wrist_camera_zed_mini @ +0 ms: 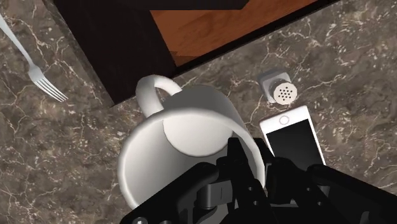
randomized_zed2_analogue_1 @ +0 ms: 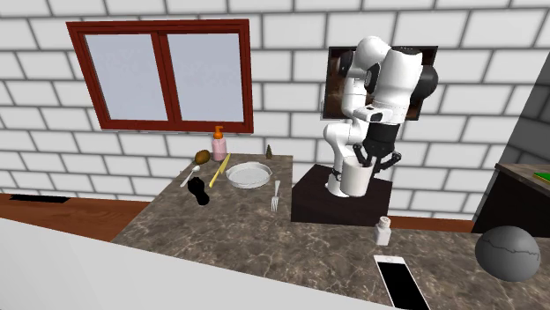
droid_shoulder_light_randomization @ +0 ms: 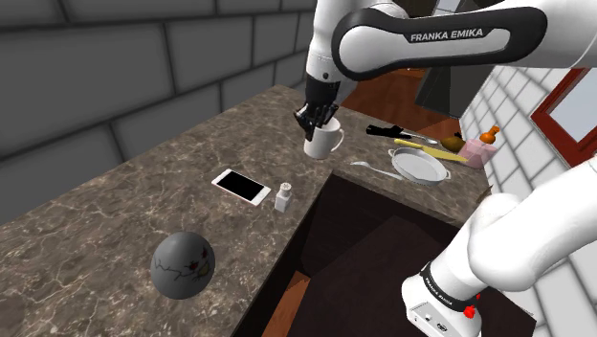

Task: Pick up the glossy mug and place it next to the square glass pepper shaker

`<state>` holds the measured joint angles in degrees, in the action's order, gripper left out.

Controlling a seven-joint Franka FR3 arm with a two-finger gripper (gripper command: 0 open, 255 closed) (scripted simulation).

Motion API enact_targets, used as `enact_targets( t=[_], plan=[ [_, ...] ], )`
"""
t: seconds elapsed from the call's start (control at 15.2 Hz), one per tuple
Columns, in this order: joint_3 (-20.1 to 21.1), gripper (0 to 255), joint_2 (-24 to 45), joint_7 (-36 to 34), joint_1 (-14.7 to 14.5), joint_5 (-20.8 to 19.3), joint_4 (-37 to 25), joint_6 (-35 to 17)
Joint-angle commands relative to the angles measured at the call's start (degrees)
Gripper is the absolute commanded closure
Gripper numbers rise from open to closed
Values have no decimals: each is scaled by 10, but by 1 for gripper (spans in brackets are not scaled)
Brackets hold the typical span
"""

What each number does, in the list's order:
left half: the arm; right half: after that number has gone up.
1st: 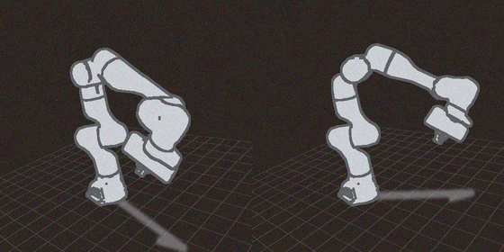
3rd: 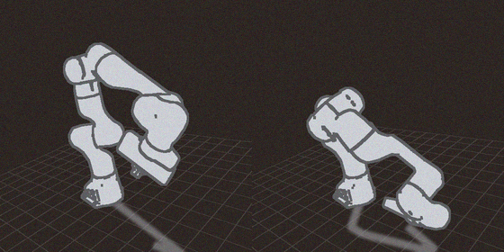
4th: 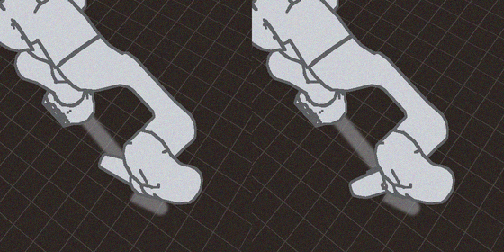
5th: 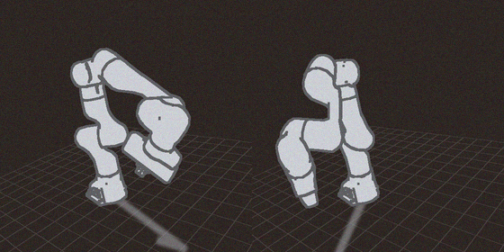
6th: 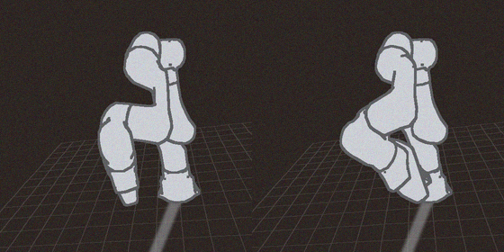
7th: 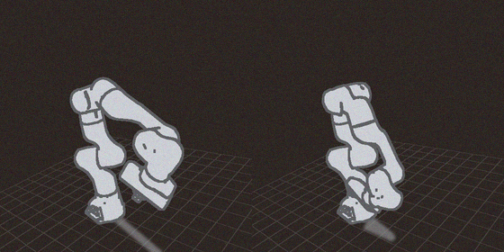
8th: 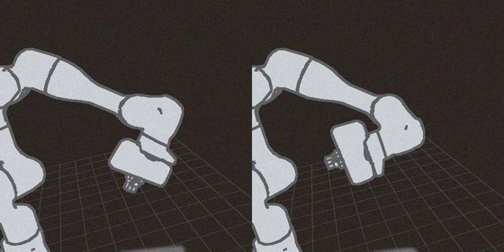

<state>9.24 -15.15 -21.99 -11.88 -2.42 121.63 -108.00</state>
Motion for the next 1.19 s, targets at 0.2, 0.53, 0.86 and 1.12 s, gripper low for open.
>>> enact_targets(
  t=[0.2, 0.53, 0.86, 1.12],
  plan=[
    [45, 255, 39, -71, -26, 2, -43, 9],
    [88, 255, 90, -144, -52, -7, -101, 21],
    [127, 255, 156, -218, -82, -28, -176, 40],
    [151, 255, 219, -275, -112, -53, -249, 61]
  ],
)
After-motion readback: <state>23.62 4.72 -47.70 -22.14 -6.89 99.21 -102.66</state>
